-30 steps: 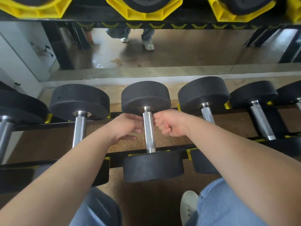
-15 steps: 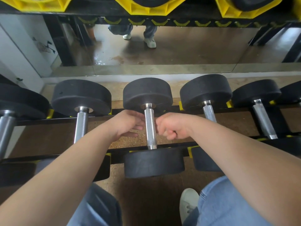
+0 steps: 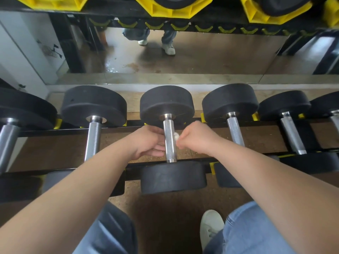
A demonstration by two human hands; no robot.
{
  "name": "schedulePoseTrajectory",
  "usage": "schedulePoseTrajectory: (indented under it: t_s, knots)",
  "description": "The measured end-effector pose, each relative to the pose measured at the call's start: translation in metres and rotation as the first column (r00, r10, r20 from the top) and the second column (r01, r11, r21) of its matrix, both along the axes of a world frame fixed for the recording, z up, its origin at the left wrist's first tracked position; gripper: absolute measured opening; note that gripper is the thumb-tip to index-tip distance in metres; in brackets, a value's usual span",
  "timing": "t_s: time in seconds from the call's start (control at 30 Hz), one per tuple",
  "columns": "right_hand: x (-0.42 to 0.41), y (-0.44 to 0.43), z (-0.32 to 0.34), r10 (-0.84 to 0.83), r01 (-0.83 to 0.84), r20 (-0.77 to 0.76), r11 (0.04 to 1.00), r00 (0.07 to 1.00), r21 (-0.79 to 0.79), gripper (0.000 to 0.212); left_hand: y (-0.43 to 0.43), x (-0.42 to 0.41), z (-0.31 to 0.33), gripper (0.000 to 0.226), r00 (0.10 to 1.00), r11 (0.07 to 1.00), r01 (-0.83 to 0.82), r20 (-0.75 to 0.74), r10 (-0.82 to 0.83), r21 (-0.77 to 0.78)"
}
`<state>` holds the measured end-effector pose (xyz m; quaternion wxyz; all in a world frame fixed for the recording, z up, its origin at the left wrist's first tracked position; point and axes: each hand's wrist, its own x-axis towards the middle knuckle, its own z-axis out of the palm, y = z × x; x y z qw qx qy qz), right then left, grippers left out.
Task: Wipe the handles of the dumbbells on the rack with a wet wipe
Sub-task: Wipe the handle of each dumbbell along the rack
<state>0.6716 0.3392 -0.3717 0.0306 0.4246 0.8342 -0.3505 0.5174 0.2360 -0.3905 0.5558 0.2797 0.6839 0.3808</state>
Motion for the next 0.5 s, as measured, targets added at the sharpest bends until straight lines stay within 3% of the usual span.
schedulePoseTrajectory:
  t_s: [0.07, 0.2, 0.33, 0.5]
  knots:
    - [0.003, -0.010, 0.001, 0.176, -0.184, 0.168, 0.983, 0.970, 0.030, 0.007, -0.001, 0.001, 0.000, 0.026, 1.000, 1.000, -0.005, 0.026, 0.005, 0.007]
    - [0.002, -0.009, 0.003, 0.299, -0.317, 0.116, 0.928, 0.947, 0.195, 0.026, 0.000, 0.001, 0.003, 0.025, 0.999, 1.000, -0.005, 0.040, 0.005, 0.006]
    - [0.003, -0.005, 0.004, 0.342, -0.345, 0.053, 0.911, 0.938, 0.225, 0.026, 0.002, 0.006, 0.007, 0.017, 0.995, 0.999, -0.032, 0.093, 0.032, -0.002]
    - [-0.003, -0.002, 0.002, 0.247, -0.233, -0.066, 0.958, 0.967, 0.169, 0.018, 0.002, 0.007, 0.008, 0.019, 0.998, 1.000, -0.015, 0.058, 0.015, 0.002]
